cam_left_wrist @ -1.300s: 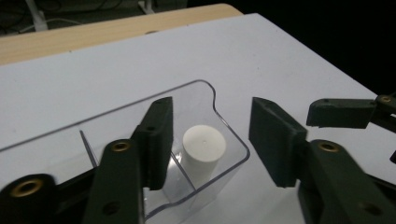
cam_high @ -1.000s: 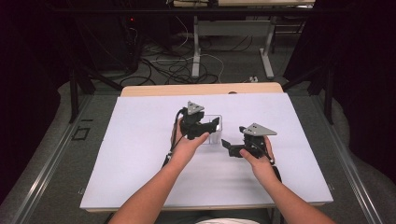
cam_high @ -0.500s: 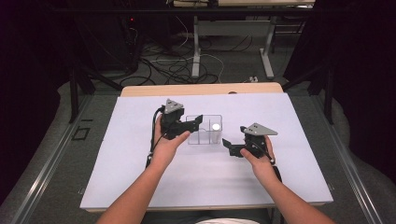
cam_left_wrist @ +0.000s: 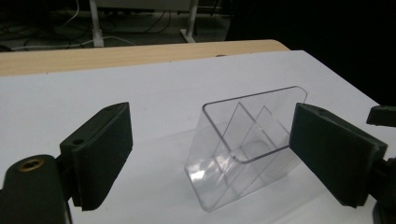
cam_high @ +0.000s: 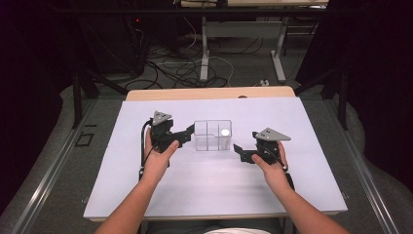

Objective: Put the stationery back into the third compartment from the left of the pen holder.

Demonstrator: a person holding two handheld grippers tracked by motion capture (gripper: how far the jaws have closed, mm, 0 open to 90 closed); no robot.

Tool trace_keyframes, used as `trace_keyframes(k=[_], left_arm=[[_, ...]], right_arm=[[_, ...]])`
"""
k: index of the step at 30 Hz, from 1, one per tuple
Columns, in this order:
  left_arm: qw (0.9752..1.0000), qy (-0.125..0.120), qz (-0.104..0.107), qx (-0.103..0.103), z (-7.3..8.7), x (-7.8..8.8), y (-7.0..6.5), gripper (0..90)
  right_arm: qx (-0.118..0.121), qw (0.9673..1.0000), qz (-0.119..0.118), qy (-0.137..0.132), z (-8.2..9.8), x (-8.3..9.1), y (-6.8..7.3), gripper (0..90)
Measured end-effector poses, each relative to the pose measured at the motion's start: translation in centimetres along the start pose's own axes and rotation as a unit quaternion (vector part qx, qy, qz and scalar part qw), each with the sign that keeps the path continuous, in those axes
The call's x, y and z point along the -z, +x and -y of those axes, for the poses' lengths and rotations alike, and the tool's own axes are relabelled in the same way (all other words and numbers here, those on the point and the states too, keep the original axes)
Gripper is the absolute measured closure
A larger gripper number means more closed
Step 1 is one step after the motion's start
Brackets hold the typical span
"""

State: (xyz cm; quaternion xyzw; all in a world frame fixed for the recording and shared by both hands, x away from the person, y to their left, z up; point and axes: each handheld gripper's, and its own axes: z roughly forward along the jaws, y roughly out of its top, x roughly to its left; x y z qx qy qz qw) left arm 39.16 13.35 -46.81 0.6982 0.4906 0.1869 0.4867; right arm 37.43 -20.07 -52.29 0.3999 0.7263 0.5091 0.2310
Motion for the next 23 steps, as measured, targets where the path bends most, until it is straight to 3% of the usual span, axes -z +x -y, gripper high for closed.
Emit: trace_keyframes(k=[4,10,17,23], left_arm=[[1.0,0.009,0.004,0.003,0.8,0.5,1.1,4.6],[0.9999,0.016,0.001,0.003,1.9,1.4,2.4,0.8],[0.9997,0.018,-0.016,-0.008,2.9,2.5,3.6,0.4],[0.9989,0.025,-0.04,-0.001,3.7,3.1,4.9,0.4]], right_arm=[[-0.002,1.0,0.003,0.002,0.0,0.1,-0.1,8.4],[-0.007,1.0,0.007,0.001,0.0,0.2,-0.3,8.4],[-0.009,0.9999,0.008,0.003,0.1,0.2,-0.5,8.4],[-0.011,0.9998,0.013,0.005,0.1,0.2,-0.8,8.4]])
